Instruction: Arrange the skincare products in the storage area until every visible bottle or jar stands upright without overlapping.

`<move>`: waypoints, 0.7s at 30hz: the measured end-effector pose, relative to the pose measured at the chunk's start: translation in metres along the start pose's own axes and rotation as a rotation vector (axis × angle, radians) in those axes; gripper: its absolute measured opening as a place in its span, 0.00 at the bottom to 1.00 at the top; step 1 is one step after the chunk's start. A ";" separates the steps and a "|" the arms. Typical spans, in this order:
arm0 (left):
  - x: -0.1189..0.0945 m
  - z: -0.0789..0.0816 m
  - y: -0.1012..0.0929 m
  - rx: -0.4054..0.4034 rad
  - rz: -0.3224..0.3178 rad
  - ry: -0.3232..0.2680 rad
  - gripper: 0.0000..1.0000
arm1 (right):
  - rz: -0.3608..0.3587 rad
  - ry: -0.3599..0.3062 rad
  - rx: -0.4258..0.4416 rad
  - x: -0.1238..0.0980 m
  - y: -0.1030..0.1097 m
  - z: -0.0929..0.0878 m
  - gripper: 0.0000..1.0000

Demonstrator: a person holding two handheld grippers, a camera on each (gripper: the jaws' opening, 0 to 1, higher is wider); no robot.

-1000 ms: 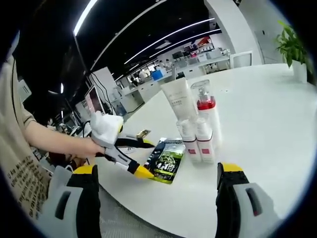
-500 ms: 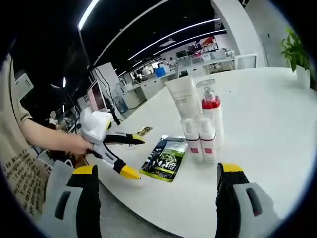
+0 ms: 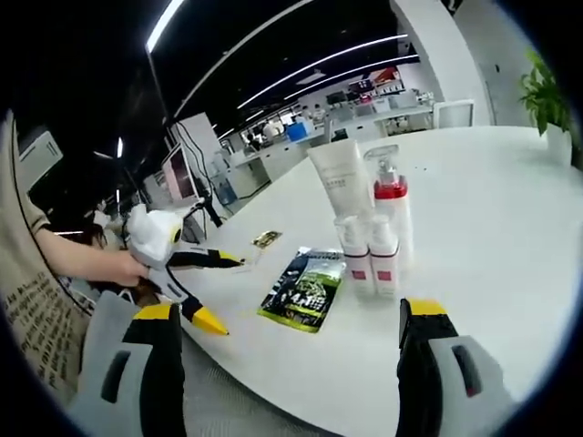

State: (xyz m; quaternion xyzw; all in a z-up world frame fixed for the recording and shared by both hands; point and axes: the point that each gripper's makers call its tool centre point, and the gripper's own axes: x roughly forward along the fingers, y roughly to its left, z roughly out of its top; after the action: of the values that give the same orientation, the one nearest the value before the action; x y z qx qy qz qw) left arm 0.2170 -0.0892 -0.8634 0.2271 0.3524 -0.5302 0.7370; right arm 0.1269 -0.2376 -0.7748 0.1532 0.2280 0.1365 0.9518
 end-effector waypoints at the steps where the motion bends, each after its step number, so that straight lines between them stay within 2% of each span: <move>1: -0.002 -0.002 0.000 -0.006 0.003 -0.001 0.97 | -0.001 0.000 0.000 0.000 0.000 0.000 1.00; 16: -0.049 -0.026 0.009 -0.141 0.094 -0.059 0.97 | -0.008 0.014 -0.017 -0.001 -0.002 -0.006 1.00; 21: -0.061 -0.032 0.010 -0.159 0.115 -0.071 0.97 | -0.017 0.015 -0.019 -0.001 -0.003 -0.007 1.00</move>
State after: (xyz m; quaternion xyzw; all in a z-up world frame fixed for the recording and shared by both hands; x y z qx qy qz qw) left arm 0.2066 -0.0256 -0.8385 0.1691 0.3534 -0.4651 0.7938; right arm 0.1230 -0.2392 -0.7816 0.1415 0.2351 0.1318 0.9526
